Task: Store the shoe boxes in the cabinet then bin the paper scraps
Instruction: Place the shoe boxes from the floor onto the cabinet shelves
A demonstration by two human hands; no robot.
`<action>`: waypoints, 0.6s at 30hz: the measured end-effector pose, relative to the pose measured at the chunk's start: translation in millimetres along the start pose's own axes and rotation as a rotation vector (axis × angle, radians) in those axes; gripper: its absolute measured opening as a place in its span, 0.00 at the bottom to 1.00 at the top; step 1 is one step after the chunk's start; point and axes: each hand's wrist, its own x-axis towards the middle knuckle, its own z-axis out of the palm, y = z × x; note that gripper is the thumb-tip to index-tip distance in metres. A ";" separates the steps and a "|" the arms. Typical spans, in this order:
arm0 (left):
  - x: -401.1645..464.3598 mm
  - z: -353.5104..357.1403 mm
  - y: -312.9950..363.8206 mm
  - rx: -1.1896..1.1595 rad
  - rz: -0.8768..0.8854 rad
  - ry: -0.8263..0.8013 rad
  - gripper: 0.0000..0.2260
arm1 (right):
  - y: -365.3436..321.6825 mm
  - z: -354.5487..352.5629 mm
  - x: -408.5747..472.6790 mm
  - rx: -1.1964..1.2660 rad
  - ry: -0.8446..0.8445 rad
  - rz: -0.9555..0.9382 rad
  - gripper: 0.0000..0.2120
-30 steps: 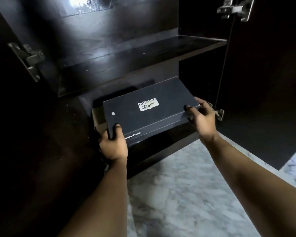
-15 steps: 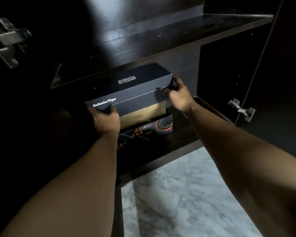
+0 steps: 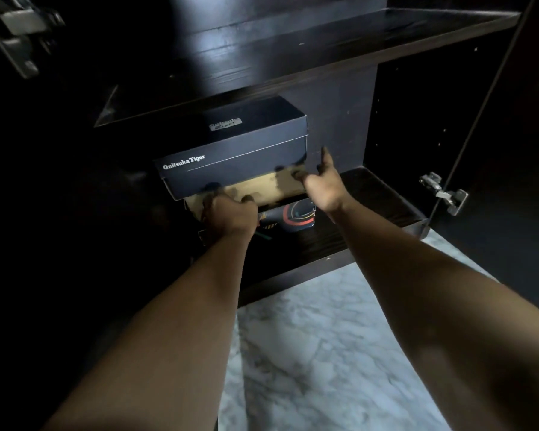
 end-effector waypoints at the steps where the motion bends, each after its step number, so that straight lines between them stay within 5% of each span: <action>1: -10.3 2.3 -5.0 0.036 0.045 -0.052 0.21 | 9.2 -2.4 -7.1 -0.007 0.006 0.009 0.41; 4: -49.9 15.6 -7.0 0.109 0.123 -0.208 0.18 | 61.2 -27.9 -16.6 -0.107 0.077 0.078 0.42; 9: -125.6 54.1 22.7 0.183 0.195 -0.523 0.10 | 61.2 -97.3 -127.3 -0.394 0.172 0.256 0.25; 12: -192.1 80.6 41.8 0.266 0.316 -0.716 0.07 | 78.1 -157.2 -192.5 -0.449 0.228 0.443 0.28; 18: -349.2 114.6 85.9 0.418 0.617 -1.047 0.07 | 74.3 -309.6 -360.2 -0.461 0.606 0.644 0.27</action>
